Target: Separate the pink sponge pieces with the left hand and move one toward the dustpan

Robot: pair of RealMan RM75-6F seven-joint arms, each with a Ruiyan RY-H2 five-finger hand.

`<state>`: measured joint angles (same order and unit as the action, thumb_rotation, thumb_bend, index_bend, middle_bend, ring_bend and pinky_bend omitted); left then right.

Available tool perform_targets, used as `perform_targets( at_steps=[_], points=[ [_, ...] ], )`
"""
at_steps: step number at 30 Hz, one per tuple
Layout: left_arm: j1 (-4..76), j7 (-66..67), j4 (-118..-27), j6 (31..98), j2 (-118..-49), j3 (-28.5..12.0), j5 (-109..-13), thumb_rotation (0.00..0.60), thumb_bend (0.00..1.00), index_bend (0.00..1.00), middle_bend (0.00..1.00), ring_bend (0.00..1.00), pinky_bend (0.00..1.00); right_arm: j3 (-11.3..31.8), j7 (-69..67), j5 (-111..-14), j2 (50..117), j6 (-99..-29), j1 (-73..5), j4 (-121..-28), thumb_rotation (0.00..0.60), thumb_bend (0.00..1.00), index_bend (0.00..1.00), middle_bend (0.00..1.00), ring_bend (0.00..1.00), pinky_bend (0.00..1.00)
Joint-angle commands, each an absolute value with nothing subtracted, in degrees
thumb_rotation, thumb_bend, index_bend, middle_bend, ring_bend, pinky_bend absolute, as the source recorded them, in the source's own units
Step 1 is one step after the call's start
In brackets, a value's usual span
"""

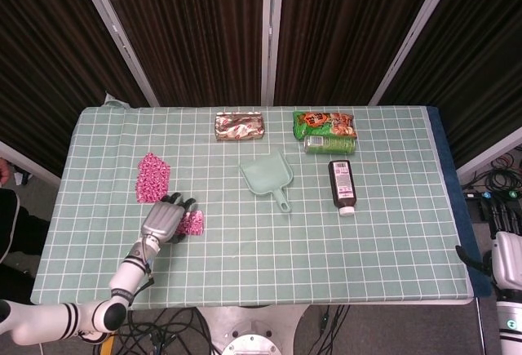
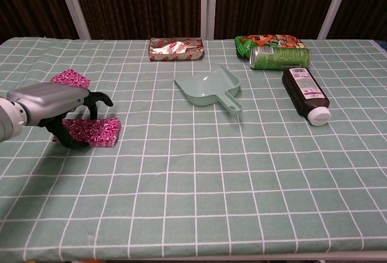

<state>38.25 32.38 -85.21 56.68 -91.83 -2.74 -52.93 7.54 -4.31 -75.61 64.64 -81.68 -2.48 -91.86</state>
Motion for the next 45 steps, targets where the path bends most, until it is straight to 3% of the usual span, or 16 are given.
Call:
perform_targets(
  at_steps=[1,28,45],
  points=[
    [38.2,32.4,-85.1,56.8,-91.9,-2.8,-53.0,0.600,0.26,0.16,0.43,0.10,0.19,7.5,-4.3,-75.6,64.6,-81.6,-2.5,-91.9,0.600,0.13,0.00,0.00,0.00,0.00],
    [38.2,27.3,-88.3,55.7,-88.7,-4.7,-54.7,0.600,0.28,0.20,0.51,0.15,0.20,7.5,-3.9,-75.5,64.4,-81.2,-2.7,-92.3,0.600,0.13,0.00,0.00,0.00,0.00],
    [45.2,31.8,-90.3,51.5,-86.1,-9.4,-47.0,0.600,0.28,0.20,0.53,0.15,0.20,7.8,-5.8,-75.0,63.9,-81.6,-2.1,-91.7,0.600,0.13,0.00,0.00,0.00,0.00]
  ],
)
